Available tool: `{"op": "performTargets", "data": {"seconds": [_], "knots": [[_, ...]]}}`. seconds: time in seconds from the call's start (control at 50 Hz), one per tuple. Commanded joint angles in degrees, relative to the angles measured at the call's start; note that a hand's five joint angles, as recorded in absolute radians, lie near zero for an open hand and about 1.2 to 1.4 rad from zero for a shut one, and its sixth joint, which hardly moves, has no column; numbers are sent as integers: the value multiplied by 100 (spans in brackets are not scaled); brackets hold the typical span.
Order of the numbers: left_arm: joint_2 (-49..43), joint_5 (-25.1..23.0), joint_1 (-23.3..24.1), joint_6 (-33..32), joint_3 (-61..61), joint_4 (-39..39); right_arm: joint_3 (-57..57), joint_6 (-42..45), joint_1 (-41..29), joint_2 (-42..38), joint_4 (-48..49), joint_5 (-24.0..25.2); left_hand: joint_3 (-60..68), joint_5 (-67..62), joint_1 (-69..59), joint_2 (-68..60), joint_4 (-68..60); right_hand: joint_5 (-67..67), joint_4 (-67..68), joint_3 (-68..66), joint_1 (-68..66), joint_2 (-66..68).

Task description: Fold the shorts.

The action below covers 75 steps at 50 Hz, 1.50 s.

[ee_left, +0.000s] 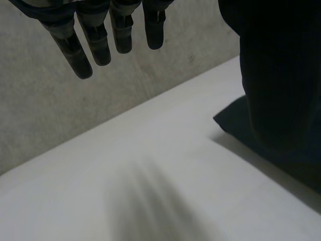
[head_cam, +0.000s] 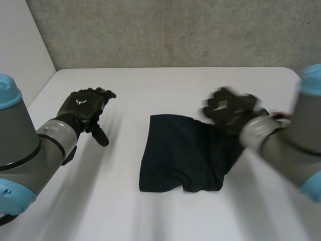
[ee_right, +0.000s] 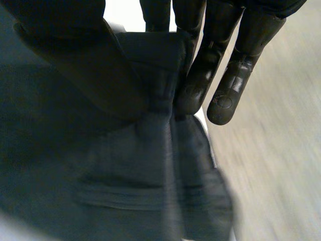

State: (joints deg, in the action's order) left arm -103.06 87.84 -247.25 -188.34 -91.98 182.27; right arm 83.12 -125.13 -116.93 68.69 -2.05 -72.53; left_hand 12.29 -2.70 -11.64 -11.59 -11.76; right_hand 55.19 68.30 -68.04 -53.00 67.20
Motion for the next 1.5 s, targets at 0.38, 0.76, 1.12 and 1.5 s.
{"op": "performTargets", "data": {"seconds": [0.38,0.76,1.12,1.5], "knots": [[-627,14,756,1142,1788,19,28,-5124,196,468,794,671,-106,147,42,36,54,-5519,-5830,5804,4300,-5720],[-2516,136,1917,1115,2782,-341,215,-5426,962,217,338,-499,-89,130,25,19,37,-5519,-5830,5804,4300,-5720],[-2842,1350,1662,272,2308,-1212,-533,-4812,-242,-1700,12,-490,-207,248,143,137,155,-5519,-5830,5804,4300,-5720],[-1517,1157,1442,351,2052,-1457,-586,-4485,-111,-377,82,-710,-229,270,164,159,176,-5519,-5830,5804,4300,-5720]]}}
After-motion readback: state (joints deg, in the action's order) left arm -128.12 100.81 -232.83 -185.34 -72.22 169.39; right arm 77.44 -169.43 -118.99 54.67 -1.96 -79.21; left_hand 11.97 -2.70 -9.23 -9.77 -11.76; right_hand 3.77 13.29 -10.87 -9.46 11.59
